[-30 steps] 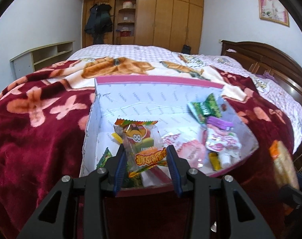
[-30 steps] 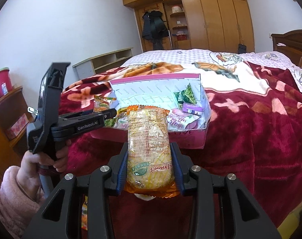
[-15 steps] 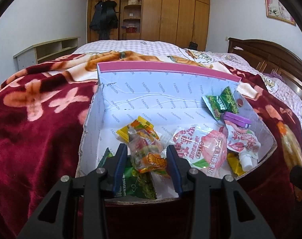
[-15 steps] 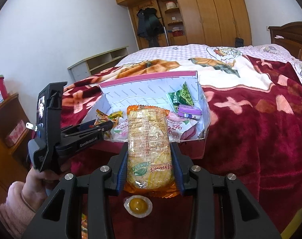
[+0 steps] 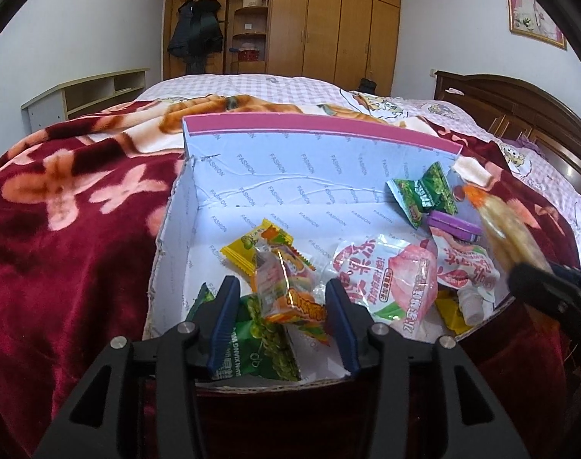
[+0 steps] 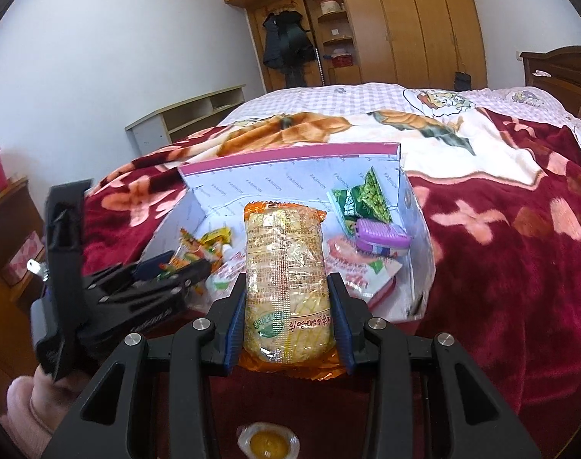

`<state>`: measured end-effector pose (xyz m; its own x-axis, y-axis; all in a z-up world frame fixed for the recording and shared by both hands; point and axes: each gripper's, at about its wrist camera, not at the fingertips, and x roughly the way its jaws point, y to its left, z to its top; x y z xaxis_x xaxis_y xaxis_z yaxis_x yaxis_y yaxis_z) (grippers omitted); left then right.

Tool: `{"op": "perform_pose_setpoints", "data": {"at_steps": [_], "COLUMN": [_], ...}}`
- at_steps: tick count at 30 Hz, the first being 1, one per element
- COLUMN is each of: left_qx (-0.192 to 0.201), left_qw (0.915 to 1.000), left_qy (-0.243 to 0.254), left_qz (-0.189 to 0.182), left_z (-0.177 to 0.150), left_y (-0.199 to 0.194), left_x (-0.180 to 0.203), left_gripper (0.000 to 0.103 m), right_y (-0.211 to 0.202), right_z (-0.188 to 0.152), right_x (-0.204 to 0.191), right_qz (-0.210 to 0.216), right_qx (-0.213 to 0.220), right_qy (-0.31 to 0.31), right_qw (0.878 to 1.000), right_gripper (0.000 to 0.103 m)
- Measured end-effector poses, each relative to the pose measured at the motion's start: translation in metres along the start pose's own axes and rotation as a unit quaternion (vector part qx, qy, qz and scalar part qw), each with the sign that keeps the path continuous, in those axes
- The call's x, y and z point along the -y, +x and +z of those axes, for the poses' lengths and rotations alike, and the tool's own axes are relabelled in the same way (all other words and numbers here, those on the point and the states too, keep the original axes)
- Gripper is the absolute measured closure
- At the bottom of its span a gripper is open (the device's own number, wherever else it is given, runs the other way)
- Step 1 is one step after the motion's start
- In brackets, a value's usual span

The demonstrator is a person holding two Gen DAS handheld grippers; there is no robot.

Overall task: Organize snacks
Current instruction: 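Lower both snacks into the box and open both tools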

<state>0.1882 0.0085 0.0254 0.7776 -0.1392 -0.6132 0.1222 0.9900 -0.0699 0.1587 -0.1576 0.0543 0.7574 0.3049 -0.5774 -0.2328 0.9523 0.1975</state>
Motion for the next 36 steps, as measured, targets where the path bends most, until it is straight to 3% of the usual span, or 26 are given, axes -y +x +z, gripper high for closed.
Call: {"op": "perform_pose_setpoints", "data": {"at_steps": [9,21,29,36], "left_qx": [0.001,0.001,0.001,0.002], "left_qw": [1.0000,1.0000,1.0000,1.0000], "left_qy": [0.000,0.001,0.000,-0.001], "left_qz": [0.000,-0.003,-0.004,-0.004], "left_z": [0.000,0.000,0.000,0.000], "left_y": [0.000,0.000,0.000,0.000], "left_x": [0.000,0.000,0.000,0.000], "left_gripper": [0.053,0.052,0.052,0.052], "right_y": [0.021,0.058,0.056,0.039], "right_z": [0.019,0.020,0.015,0.016], "right_x": [-0.002,0.012,0.014,0.009], "right_qz": [-0.012,-0.012,0.006,0.023], "right_qx": [0.010,-0.019,-0.016,0.003], "right_qy": [-0.009,0.011,0.019,0.014], "right_qw": [1.000,1.000,1.000,1.000], "right_gripper": [0.063,0.063,0.047,0.045]}}
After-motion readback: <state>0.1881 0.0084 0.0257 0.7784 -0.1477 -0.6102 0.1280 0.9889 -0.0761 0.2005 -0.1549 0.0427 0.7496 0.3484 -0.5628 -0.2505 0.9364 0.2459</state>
